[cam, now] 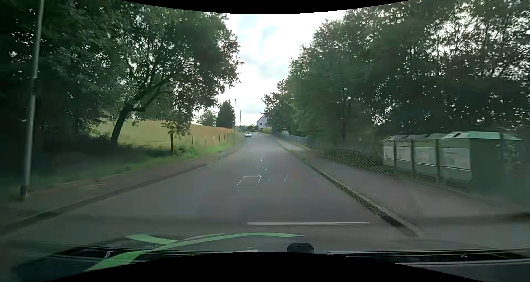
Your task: Follow the waypoints while adhering to traffic rules and regulations
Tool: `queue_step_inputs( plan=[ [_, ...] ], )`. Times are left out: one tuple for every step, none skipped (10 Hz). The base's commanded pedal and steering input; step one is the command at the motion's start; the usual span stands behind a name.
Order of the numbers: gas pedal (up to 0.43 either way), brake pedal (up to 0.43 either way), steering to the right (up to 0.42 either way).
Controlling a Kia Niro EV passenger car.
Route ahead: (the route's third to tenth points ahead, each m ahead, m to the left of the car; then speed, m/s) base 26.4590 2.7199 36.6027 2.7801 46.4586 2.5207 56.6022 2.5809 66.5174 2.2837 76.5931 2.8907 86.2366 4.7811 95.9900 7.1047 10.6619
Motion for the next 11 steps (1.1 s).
queue_step_inputs(
  plan=[
    [0.130,0.000,-0.008],
    [0.130,0.000,-0.008],
    [0.130,0.000,-0.005],
    [0.130,0.000,-0.005],
    [0.130,0.000,-0.005],
    [0.130,0.000,-0.005],
    [0.138,0.000,-0.005],
    [0.138,0.000,-0.005],
    [0.138,0.000,-0.005],
    [0.138,0.000,-0.005],
    [0.150,0.000,-0.005]
  ],
)
